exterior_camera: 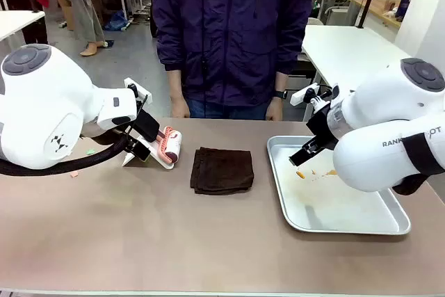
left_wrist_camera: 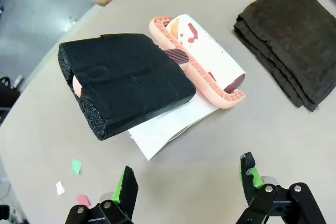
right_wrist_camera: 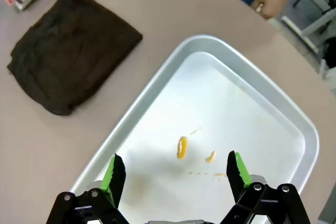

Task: Clean the surface of the table.
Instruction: Hold the Lint Roller with your left hand and the towel with your right hand.

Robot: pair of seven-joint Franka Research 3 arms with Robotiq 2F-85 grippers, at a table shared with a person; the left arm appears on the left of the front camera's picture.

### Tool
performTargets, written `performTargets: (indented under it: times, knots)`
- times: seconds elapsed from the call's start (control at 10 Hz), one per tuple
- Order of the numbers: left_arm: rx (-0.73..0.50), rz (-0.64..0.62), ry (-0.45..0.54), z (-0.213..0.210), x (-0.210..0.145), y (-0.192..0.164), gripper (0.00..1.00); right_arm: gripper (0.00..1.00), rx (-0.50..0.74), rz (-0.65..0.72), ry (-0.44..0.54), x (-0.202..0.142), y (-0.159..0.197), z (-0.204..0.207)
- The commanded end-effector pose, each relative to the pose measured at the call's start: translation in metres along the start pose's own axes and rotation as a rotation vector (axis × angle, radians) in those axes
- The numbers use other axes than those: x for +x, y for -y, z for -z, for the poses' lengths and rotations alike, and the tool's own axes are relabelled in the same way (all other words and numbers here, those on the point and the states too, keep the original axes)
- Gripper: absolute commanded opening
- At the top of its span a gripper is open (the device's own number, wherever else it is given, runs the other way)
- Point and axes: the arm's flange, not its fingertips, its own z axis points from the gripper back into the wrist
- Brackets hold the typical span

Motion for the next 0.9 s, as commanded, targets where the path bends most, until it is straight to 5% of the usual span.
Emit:
performTargets:
  times: [0.0,0.8]
  knots:
    - [0.0,0.0,0.0,-0.0001,0.0,0.0,1.0,1.0,0.0,0.0,0.0,0.0001,0.0,0.0]
    - [0.0,0.0,0.0,-0.0001,0.0,0.0,1.0,1.0,0.0,0.0,0.0,0.0001,0.0,0.0]
